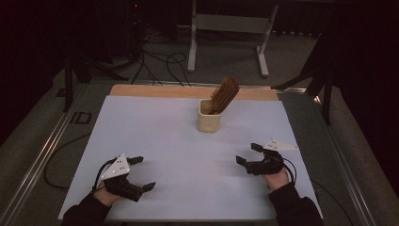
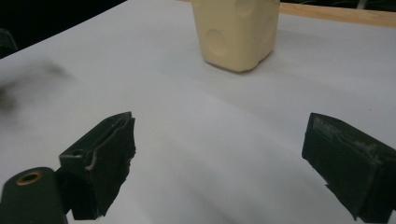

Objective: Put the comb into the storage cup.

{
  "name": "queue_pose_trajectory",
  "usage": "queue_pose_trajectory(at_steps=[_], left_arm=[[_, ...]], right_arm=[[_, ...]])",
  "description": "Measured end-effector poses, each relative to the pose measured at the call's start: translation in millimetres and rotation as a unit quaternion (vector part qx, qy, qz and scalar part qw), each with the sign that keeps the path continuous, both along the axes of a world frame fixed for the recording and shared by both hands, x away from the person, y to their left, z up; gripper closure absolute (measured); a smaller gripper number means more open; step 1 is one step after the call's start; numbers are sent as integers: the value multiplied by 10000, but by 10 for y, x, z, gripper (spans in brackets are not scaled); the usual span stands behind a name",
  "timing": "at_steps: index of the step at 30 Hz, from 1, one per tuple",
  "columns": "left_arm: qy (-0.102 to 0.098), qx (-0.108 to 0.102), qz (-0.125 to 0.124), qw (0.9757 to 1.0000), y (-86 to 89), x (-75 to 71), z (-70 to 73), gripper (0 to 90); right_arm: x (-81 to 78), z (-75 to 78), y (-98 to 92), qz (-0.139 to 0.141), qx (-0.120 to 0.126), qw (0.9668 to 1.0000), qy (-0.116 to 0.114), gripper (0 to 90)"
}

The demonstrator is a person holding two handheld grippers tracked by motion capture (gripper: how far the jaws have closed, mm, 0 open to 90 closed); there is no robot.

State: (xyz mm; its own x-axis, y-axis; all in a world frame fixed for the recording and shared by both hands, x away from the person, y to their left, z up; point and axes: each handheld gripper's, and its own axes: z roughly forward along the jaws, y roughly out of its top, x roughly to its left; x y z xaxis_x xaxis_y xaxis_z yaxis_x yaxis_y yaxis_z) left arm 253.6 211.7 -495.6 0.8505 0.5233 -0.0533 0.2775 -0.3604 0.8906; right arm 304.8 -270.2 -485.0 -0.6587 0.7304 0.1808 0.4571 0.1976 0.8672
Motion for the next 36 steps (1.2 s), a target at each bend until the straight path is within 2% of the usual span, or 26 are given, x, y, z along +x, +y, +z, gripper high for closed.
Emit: queue_pose_trajectory(at_steps=[4,12,16,17,21,26,33,36], left_arm=[[3,-4,7,10000,4,0,0,1],[-7,24,-5,10000,-1,-3,-1,2],[-12,23,-8,10000,2,-2,-3,1],[-5,18,-9,10000,2,-2,-5,1],[18,40,8,10000,-5,1,-17,1],[47,55,13,10000,-13,9,-25,1],[69,26,26,10000,-5,9,-29,1],[75,49,35,10000,-5,9,-34,1]], right_arm=[[-100,-28,-38,-10,-6,10000,-11,93],[-252,-77,-65,-51,-205,9996,-168,93],[-295,-105,-80,-56,-197,9995,-228,93],[-314,-125,-92,-36,-184,9997,-182,93],[-347,-157,-102,-38,-188,9997,-146,93],[-362,-188,-108,-83,-224,9994,-259,93],[-338,-213,-81,-89,-302,9991,-294,93],[-338,-205,-85,-72,-248,9991,-324,93]])
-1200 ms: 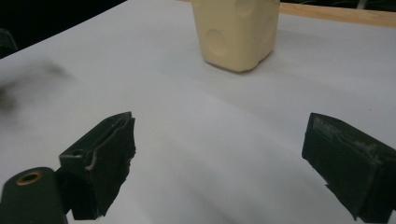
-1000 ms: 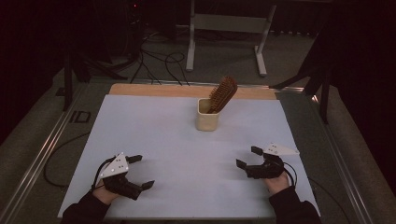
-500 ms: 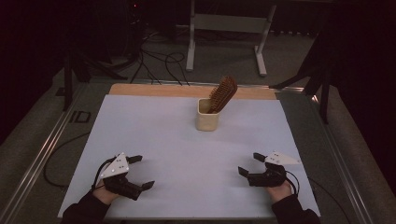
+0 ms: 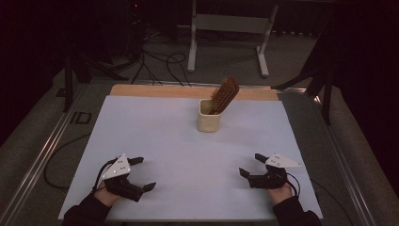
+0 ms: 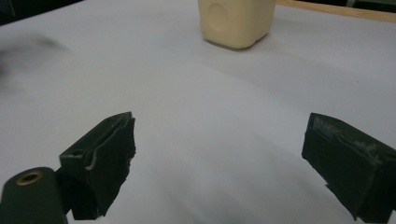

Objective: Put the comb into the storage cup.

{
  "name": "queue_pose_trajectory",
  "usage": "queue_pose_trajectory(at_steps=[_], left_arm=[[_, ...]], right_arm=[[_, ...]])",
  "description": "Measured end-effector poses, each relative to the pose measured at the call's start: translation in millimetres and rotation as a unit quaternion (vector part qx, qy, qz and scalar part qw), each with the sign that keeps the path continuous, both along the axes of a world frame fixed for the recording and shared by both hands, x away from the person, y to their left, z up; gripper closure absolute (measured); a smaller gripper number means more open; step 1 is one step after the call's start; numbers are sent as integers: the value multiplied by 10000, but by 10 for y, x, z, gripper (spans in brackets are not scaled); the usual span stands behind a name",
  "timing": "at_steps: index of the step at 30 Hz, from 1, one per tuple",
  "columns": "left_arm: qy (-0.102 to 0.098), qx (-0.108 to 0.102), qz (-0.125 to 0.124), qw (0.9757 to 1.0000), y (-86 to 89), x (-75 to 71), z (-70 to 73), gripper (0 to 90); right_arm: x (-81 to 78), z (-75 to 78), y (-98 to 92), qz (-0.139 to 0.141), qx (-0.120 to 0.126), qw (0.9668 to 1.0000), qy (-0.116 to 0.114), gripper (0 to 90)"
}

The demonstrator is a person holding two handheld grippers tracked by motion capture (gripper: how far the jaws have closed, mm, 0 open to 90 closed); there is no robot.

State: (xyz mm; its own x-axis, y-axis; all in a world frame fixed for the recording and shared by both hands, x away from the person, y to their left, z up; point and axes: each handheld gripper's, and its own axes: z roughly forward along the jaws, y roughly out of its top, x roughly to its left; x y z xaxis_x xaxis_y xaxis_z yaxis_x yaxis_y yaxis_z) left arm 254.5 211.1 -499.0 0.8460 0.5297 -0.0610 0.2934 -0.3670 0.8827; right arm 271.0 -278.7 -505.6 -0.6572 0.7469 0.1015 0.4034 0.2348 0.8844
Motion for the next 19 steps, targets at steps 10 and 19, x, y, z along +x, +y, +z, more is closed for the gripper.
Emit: queue_pose_trajectory(at_steps=[10,19], left_arm=[[-6,7,2,10000,3,-6,-1,1],[-12,4,0,10000,6,-5,1,1]], right_arm=[[-26,11,29,38,-98,9999,-45,93],[-31,4,28,14,-126,9999,-9,94]])
